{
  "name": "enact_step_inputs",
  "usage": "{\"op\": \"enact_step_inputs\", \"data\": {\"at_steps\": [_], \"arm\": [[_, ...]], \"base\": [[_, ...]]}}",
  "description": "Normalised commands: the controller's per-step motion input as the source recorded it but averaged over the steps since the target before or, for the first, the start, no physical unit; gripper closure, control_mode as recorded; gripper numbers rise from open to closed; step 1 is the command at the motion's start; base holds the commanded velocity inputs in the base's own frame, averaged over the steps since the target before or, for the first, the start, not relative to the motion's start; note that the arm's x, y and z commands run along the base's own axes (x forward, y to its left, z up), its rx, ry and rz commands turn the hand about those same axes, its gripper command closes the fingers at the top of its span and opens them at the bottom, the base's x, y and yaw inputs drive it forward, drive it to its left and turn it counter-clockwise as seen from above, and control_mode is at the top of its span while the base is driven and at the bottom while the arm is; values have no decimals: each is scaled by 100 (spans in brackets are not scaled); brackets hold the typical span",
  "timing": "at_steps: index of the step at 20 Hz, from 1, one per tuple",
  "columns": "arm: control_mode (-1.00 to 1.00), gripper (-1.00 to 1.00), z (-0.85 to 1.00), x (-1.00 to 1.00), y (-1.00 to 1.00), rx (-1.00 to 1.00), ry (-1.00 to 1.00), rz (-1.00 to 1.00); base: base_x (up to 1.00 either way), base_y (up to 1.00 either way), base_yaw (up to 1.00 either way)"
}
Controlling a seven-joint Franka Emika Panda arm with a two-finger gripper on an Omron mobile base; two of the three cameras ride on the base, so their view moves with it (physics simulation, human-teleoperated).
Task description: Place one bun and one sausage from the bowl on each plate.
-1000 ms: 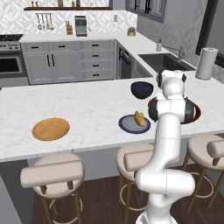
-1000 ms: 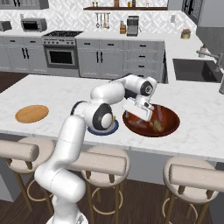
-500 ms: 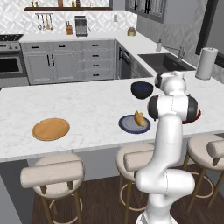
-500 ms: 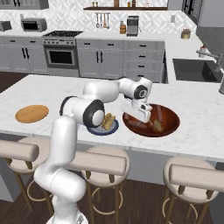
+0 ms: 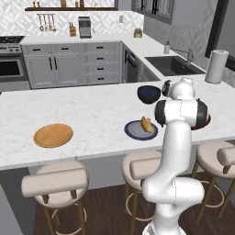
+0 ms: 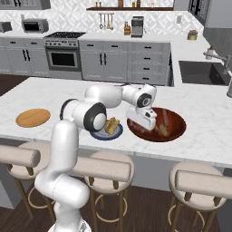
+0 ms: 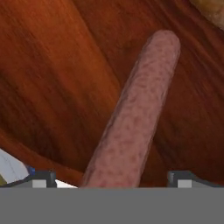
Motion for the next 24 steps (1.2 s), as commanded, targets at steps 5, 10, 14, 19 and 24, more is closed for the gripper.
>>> {"op": "enact_step_inputs", "data": {"at_steps": [5,10,14,19,24], "arm": [[-100,100,-6,12,0,0,0,0],[-100,100,0,0,0,0,0,0],[-100,100,31,-9,2,0,0,0],[-100,100,94,-54,65,-13,-7,21],[-100,100,19,-10,100,-27,-14,49]], "base": [[0,0,0],[0,0,0],[0,0,0],[0,0,0],[0,0,0]]}}
